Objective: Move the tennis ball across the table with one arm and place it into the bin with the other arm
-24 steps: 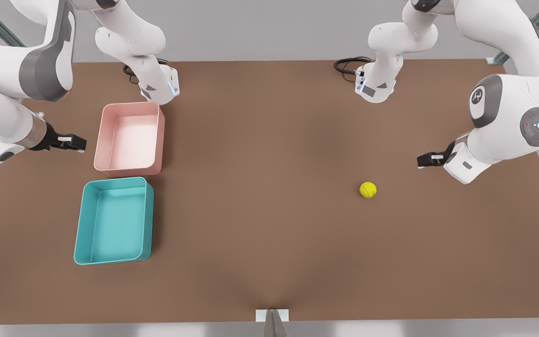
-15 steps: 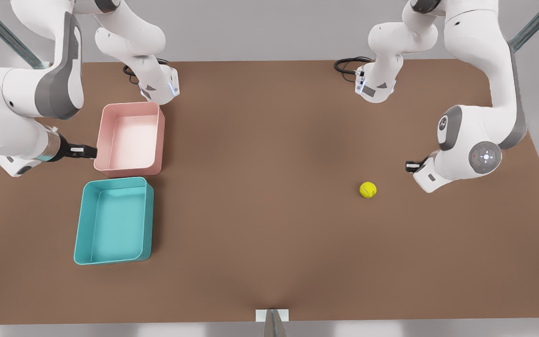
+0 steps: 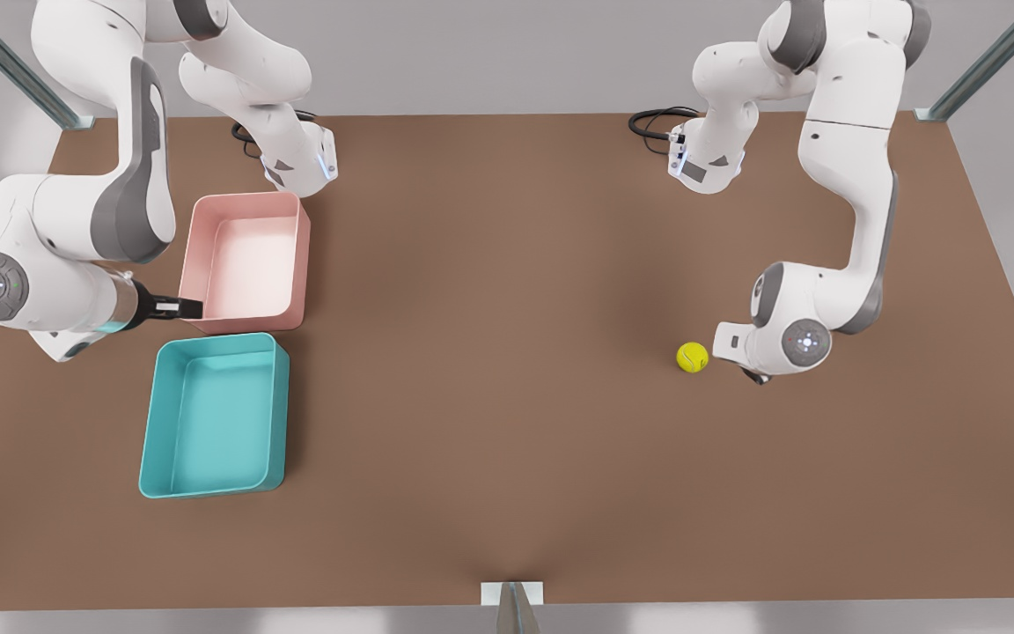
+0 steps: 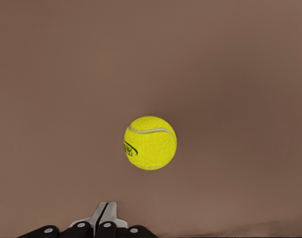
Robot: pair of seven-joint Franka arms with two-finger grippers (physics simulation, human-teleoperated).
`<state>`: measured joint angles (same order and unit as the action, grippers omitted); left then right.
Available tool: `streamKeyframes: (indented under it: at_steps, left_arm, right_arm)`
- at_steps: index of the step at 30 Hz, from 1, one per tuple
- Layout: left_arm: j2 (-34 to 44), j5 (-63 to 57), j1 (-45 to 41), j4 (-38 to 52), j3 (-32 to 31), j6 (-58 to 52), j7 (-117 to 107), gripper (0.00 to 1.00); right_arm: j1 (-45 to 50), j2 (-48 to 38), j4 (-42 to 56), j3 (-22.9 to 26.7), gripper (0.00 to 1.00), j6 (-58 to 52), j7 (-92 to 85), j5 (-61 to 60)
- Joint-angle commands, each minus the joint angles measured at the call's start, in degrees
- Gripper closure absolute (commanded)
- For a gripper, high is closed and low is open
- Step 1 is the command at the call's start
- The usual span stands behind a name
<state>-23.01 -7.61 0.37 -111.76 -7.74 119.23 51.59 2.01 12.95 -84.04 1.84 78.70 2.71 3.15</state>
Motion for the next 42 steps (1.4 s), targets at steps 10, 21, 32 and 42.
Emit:
streamKeyframes:
  at_steps: [10,21,32,42]
  left_arm:
    - [-2.57,-5.22,-0.20,-4.61,1.24,13.75,41.58,0.79]
    - [-2.57,-5.13,-0.72,-9.18,1.24,13.13,26.64,0.79]
    - [-3.71,-5.05,-1.34,-9.00,1.33,14.89,18.64,0.79]
    - [2.09,11.65,-20.50,-6.54,0.98,15.60,-26.37,0.79]
  right_arm:
    - [0.01,0.06,0.20,0.01,0.00,0.32,0.37,0.90]
    - [0.01,0.67,0.20,-0.08,0.00,0.32,0.45,0.81]
    - [-0.07,0.93,0.20,-0.08,0.00,0.40,0.45,0.81]
    - [-0.51,0.32,0.11,0.01,0.00,1.11,-1.66,0.81]
